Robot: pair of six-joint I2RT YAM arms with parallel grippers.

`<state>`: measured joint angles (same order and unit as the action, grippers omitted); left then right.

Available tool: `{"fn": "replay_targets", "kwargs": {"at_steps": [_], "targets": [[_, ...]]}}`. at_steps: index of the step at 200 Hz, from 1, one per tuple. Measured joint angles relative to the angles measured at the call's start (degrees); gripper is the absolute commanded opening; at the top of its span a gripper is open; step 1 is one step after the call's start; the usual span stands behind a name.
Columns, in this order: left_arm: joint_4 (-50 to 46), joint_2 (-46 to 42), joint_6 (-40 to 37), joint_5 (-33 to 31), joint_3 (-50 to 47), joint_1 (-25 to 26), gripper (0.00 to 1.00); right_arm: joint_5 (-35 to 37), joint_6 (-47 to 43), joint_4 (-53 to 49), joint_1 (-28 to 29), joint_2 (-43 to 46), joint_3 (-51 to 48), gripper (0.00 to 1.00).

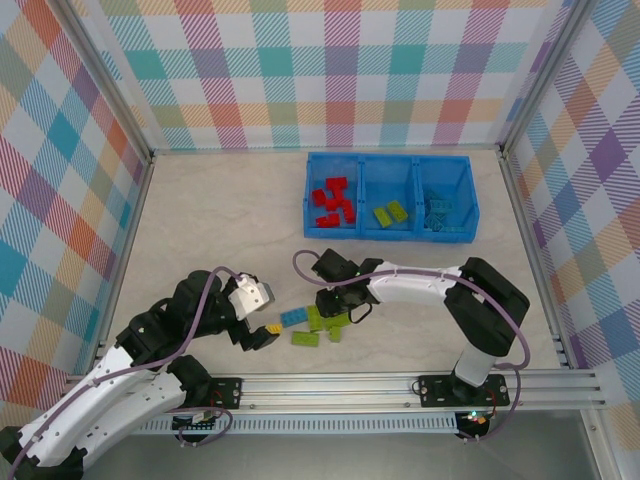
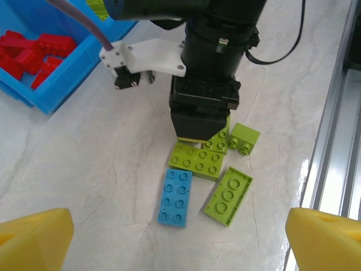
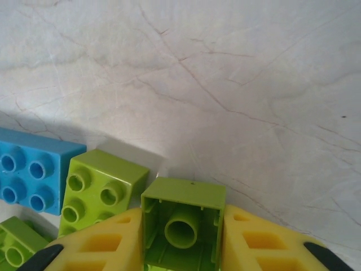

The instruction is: Sort the legos into containers by color

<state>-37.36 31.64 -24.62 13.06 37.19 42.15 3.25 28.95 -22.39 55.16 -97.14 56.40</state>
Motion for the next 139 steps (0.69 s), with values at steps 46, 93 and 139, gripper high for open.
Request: {"fn": "replay_targets", "kwargs": {"at_steps": [46,93,139], "targets": [[0.02,-0.44,-0.57,1.84,-0.31,0.0,0.99,1.33,-0.35,-0.76,-4.7,9.35,-0.85,0.33],[1.53,-3.37,-0.59,3.87,-1.22,0.0,1.0,4.57,-5.33,0.31,-19.54,16.35,1.38,0.33],[1.77,-4.07,-0.55,3.8,-1.51,0.0,1.0,5.53,-10.82,3.85,-33.44,7.5,12.94,0.33]]}}
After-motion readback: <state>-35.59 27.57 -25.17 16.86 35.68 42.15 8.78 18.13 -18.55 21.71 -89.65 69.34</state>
